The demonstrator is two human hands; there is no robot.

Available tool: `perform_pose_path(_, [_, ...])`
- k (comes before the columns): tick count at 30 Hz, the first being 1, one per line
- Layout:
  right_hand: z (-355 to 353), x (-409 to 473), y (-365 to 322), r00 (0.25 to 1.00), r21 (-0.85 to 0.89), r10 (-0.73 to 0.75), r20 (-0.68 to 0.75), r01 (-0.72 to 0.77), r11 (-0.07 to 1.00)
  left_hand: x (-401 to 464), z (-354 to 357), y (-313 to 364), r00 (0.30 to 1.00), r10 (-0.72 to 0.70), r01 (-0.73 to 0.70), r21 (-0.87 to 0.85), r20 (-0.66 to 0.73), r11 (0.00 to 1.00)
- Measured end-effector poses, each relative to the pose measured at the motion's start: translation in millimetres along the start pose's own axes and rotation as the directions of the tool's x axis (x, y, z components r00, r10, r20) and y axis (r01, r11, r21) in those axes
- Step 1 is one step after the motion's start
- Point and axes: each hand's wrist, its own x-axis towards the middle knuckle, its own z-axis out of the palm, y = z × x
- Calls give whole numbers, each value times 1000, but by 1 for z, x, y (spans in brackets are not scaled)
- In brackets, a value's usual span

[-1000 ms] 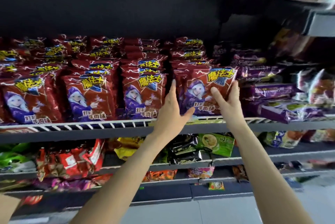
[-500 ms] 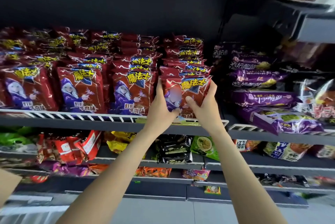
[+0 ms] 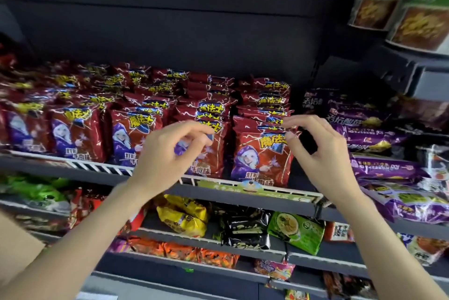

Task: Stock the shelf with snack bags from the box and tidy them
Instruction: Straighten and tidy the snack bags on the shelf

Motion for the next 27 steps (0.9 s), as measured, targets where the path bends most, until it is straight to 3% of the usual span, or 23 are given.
perform_pose_path(5, [3, 69, -13, 984, -5, -145, 106, 147, 989, 59, -39, -41, 984, 170, -178, 231, 56, 956])
perform_pose_path(11, [44, 143, 19, 977, -123, -99, 190, 124, 985, 139, -33, -125, 931, 186, -325, 486, 313, 811])
perform_pose_path(14, [66, 175, 38, 975, -224, -31, 222, 82, 971, 173, -19, -162, 888, 218, -411, 490, 404, 768])
perform_pose_path(18, [87, 209, 62, 969, -416, -19, 246, 123, 901, 213, 1, -196, 838, 350, -529, 467, 418, 708])
perform_pose_path(20, [94, 220, 72, 967, -506, 3, 255, 130, 853, 228, 11, -210, 794, 450, -608, 505, 409, 612])
perform_pose_path(23, [104, 228, 84, 947, -639, -33, 318, 240, 731, 243, 25, -225, 679, 568, -721, 572, 466, 392])
perform_pose_path(25, [109, 232, 90, 937, -702, -13, 348, 270, 659, 250, 31, -231, 633, 592, -753, 574, 499, 322])
perform_pose_path(27, [110, 237, 95, 932, -695, 56, 359, 226, 683, 255, 35, -234, 615, 584, -768, 572, 530, 288])
